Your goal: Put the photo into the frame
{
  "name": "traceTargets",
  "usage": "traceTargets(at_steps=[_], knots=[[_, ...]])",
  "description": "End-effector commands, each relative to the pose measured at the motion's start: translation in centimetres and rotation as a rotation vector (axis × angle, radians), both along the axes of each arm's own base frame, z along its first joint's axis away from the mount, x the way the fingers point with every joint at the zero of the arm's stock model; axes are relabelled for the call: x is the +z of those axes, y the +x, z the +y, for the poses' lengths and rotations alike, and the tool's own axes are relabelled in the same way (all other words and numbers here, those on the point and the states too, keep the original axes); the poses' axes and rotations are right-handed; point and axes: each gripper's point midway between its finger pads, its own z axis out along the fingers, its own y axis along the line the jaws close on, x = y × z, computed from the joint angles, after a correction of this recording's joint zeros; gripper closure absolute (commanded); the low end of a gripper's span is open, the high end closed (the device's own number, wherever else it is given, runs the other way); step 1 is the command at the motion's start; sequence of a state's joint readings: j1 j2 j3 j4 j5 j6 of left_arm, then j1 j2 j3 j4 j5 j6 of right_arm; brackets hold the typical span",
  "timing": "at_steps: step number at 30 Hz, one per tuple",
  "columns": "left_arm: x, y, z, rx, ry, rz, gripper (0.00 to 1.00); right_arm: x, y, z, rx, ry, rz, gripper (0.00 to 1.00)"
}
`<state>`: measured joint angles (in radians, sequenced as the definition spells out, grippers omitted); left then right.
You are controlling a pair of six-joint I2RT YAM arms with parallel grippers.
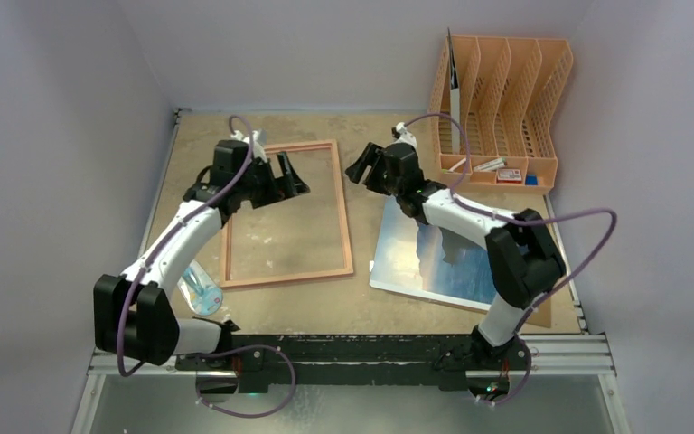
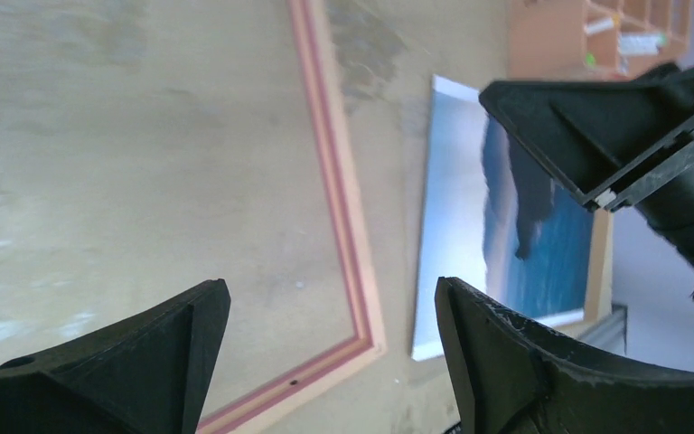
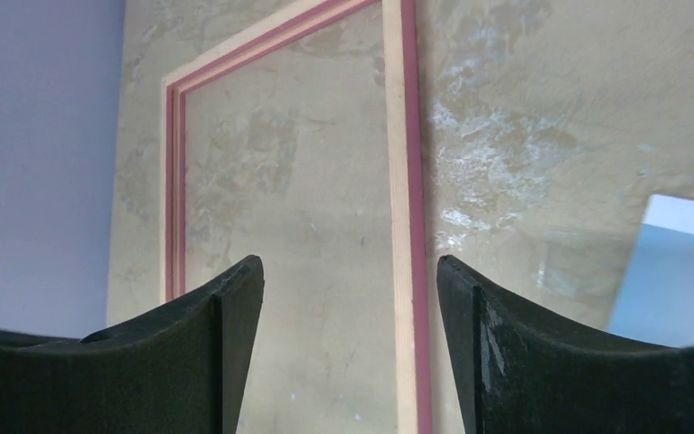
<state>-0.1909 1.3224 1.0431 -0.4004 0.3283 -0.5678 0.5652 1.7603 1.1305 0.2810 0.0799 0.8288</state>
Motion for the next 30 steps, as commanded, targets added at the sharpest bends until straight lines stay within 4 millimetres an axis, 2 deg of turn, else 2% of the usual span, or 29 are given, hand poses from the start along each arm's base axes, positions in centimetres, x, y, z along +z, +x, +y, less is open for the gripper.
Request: traceTargets(at_steps=[1,3,5,8,11,15,19,24,27,30], knots=[[0.1,-1.1,-5.7,-0.14,-0.14,-0.027,0.13,-1.6,-2.9,-4.3,0.04,-0.246,0.002,0.25],[0.0,-1.3,-7.8,-0.16,-0.219,-0.028,0.13,-3.1,-4.9,-6.2,0.028,-0.29,0.034,0.23],[0.4,-0.9,-10.1,-0.184,-0.277,-0.023,0.14,-3.7,-6.9,-7.6,0.017,-0.293,0.057,0.22],[0.4,0.5,-12.7,-0.197,-0.251,-0.026,0.15,-4.0,-9.3,-9.2,-0.019,-0.234,0.094,0.23],[-0.8,0.8,-15.0,-0.229,-0.238,0.001,0.17,-4.5,-10.7,-11.3,-0.082,-0.15,0.145,0.25],[-3.7,-0.7,-18.1,-0.301,-0.215,0.07,0.23,-5.8,-12.0,-13.9,-0.174,-0.126,0.201,0.27],[-6.1,-2.2,-19.4,-0.315,-0.171,0.132,0.24,-6.1,-12.8,-15.9,-0.268,-0.145,0.215,0.26],[-7.9,-4.0,-21.2,-0.321,-0.197,0.177,0.25,-6.8,-13.4,-16.5,-0.293,-0.137,0.232,0.24],[-9.6,-4.7,-21.7,-0.302,-0.186,0.22,0.31,-7.4,-13.7,-16.9,-0.309,-0.132,0.254,0.24],[-11.8,-4.7,-21.2,-0.267,-0.112,0.237,0.4,-8.5,-14.2,-17.1,-0.31,-0.125,0.272,0.25]])
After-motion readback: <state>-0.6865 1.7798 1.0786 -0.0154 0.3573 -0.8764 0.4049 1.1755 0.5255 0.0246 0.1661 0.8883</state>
